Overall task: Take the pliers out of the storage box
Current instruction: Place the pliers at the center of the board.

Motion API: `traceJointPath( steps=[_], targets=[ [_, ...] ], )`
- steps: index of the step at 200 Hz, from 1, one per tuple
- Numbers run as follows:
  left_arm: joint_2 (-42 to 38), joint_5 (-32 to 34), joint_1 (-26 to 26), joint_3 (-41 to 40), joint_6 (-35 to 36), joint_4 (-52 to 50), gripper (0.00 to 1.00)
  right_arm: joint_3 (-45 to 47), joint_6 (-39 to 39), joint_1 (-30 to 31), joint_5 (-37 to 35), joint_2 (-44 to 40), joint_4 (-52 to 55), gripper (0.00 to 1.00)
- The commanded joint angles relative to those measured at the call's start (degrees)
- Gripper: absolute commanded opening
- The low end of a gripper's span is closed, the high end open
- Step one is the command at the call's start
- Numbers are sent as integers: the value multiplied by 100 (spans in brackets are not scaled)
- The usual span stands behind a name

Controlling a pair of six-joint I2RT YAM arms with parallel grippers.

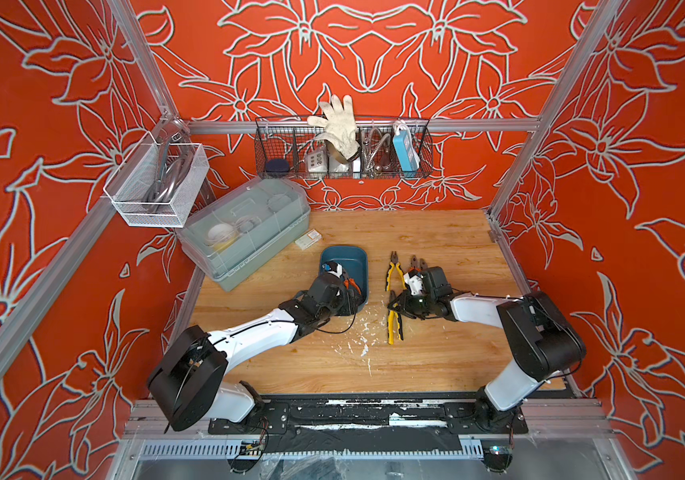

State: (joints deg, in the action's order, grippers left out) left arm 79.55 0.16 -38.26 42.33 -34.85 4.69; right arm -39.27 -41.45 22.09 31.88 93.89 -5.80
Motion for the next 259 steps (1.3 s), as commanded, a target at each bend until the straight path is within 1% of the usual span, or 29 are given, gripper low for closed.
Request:
traceJointPath(
  steps=[1,17,31,82,109,154,177,206,233,259],
  targets=[
    [-99,10,-6,75,57,-110,62,140,181,-38,-657,-214,386,12],
    [-81,-8,-6,75,48,-91,62,210,205,-38,-715,-295,392,22],
    [-67,0,-6,74,45,-93,62,219,242,-38,-737,-289,443,24],
    [-47,14,-10,74,54,-82,62,255,212,-38,-673,-188,370,25],
    [-24,-16,-10,92,57,-99,62,231,228,-38,-651,-87,345,36],
    [-44,14,-10,100,81,-126,62,239,178,-38,-740,107,363,36],
    [-60,28,-6,100,83,-126,62,297,139,-38,-747,62,404,36],
    [-17,-8,-8,118,72,-126,62,414,161,-42,-911,-198,575,37],
    [-3,-34,-6,127,63,-130,62,521,241,-38,-990,-615,865,37],
    [-26,-25,-6,127,64,-135,62,721,278,-38,-1005,-1102,1091,40]
  ],
)
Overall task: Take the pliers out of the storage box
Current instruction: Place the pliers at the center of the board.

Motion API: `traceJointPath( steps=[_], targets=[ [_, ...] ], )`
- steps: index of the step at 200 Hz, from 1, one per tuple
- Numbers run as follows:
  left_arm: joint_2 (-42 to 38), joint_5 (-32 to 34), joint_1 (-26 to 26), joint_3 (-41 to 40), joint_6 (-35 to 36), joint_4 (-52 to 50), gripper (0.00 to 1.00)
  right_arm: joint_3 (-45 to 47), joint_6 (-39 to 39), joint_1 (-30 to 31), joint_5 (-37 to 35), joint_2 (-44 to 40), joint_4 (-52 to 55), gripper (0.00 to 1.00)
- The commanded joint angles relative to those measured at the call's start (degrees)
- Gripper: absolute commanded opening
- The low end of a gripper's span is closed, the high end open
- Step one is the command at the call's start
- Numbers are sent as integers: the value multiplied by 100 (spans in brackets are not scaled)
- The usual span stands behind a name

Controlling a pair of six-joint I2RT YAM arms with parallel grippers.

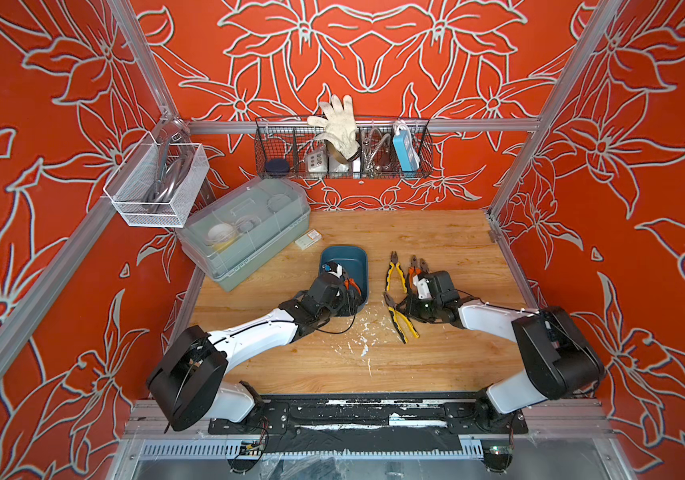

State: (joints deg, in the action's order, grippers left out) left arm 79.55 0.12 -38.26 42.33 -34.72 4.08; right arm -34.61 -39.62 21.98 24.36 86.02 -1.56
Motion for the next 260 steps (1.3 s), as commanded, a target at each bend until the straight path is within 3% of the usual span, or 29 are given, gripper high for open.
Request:
traceJointPath(
  steps=[1,40,113,260],
  targets=[
    [-22,-21,-6,127,48,-74,62,267,99,-27,-250,-332,671,40],
    [-36,-23,-6,118,48,-74,62,765,-110,-18,-160,-944,579,40],
    [-10,-30,-6,118,53,-65,62,1223,-446,134,175,-1217,216,40],
    [17,-21,-7,136,55,-80,62,1005,-657,619,19,-1341,163,39]
  ],
)
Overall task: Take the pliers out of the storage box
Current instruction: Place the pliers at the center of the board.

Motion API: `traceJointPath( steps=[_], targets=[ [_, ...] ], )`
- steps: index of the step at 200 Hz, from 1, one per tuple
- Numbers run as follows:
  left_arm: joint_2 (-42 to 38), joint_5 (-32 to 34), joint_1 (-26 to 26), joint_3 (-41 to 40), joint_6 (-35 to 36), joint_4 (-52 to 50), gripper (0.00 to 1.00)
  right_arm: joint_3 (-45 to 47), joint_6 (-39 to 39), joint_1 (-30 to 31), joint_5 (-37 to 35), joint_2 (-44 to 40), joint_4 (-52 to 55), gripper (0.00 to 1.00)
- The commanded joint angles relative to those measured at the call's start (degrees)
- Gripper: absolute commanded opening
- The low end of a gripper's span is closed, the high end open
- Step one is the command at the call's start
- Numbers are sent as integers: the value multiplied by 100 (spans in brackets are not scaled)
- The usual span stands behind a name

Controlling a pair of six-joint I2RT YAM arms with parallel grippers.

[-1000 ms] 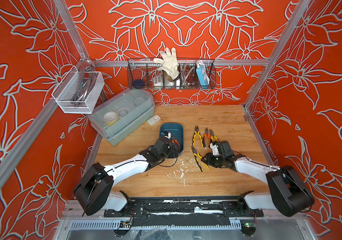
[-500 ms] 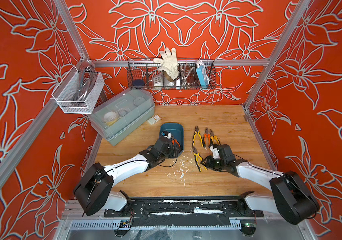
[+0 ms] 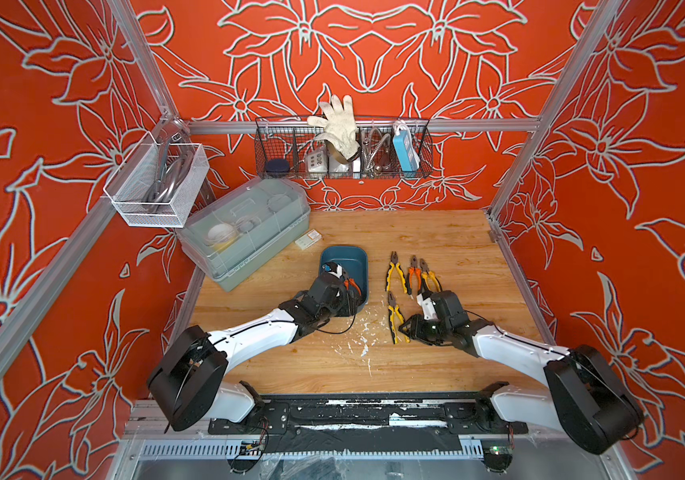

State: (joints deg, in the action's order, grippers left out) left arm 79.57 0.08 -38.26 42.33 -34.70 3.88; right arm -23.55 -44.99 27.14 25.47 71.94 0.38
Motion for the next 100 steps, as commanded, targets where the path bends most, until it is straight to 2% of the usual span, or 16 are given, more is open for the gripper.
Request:
traceJointPath(
  steps=[1,100],
  targets=[
    [15,-16,-7,136,56,-57,62,-103,-117,105,-89,71,-35,39],
    [-3,-25,-9,149,50,-79,62,-379,-10,202,-284,425,-3,38]
  ],
)
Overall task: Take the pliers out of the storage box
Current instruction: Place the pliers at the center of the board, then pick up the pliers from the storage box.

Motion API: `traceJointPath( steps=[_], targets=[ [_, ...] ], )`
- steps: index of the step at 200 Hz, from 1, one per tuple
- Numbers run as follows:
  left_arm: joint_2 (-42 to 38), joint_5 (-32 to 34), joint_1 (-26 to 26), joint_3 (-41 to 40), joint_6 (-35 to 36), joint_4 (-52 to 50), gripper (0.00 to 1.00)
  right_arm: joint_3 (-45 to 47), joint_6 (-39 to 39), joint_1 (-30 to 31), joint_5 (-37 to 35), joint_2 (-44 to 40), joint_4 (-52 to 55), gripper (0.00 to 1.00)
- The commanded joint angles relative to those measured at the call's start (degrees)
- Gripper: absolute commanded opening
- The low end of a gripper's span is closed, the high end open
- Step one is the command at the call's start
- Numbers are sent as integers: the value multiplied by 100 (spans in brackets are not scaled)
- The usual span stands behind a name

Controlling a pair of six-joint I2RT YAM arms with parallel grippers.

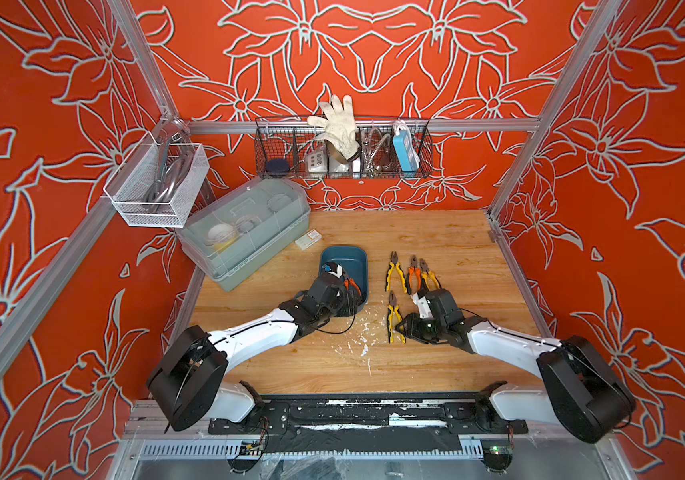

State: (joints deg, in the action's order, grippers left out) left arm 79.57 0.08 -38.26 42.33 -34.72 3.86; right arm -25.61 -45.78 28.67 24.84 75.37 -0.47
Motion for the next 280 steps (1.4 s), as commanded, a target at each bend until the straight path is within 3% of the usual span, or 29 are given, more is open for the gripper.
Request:
traceJointPath(
  steps=[1,35,77,104,124,173,241,280],
  targets=[
    [-3,-25,-8,146,52,-78,62,-178,73,50,-227,82,95,39],
    [-6,187,-6,212,56,-262,61,-608,418,45,-596,-449,850,39],
    [45,435,-6,329,22,-506,60,-1501,1369,-17,-1764,-649,1583,39],
    [120,582,-8,430,51,-687,60,-1548,1694,-34,-2943,-337,1438,39],
    [236,805,-9,570,92,-910,60,-1089,1648,-37,-3382,-420,947,39],
    [959,1047,12,1044,34,-1374,57,-367,1432,-49,-3319,-971,277,38],
    [2568,1047,56,2306,222,-2341,48,-428,1405,-50,-3050,-975,311,37],
    [3071,1022,126,2766,139,-2849,44,-418,1405,-47,-3020,-1033,321,37]
  ],
)
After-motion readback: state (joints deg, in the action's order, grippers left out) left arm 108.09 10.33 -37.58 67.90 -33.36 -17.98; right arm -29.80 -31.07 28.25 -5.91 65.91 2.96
